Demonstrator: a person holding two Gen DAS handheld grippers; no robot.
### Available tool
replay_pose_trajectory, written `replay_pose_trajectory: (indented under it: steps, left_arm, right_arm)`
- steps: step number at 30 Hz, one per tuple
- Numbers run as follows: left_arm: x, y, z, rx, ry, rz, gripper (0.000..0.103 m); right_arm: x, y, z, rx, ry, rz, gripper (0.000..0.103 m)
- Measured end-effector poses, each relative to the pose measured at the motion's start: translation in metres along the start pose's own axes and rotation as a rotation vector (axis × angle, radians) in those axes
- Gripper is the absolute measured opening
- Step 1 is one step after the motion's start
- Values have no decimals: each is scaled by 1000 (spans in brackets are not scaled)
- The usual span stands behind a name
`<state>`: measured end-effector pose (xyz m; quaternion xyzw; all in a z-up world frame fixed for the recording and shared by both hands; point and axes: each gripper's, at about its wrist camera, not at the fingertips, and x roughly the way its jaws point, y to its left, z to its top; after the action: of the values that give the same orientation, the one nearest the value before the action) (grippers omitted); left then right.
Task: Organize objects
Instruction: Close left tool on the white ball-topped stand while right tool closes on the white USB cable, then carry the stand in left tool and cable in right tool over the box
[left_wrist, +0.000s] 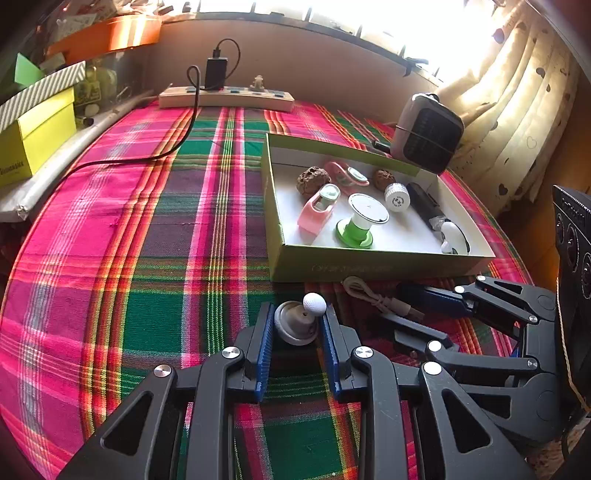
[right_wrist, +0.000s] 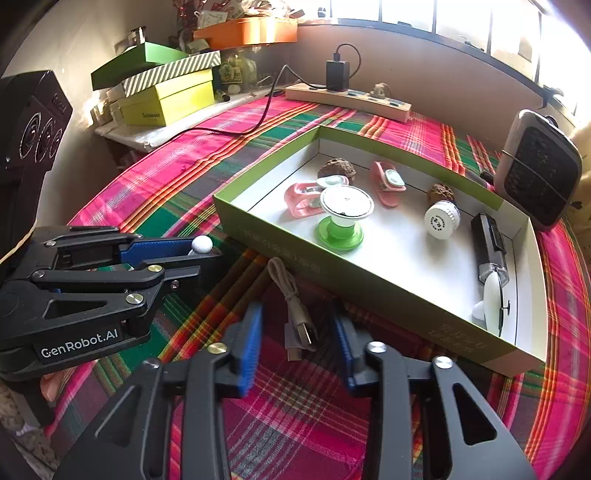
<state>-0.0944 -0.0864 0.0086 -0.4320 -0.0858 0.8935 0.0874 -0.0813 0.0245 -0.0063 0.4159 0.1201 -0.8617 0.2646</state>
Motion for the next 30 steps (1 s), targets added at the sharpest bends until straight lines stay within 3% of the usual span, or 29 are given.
replay_pose_trajectory:
  steps: [8, 15, 30]
  left_arm:
    - [1, -4, 1, 18, -5, 12, 23]
    - [2, -9, -1, 55, -15, 48, 22]
    - [2, -9, -2, 59, -16, 53, 22]
  right_arm:
    - [-1, 1, -1, -2, -3, -7, 18]
    - [-1, 2, -2, 4, -5, -11, 17]
    - [-2, 2, -3, 13, -7, -12, 16]
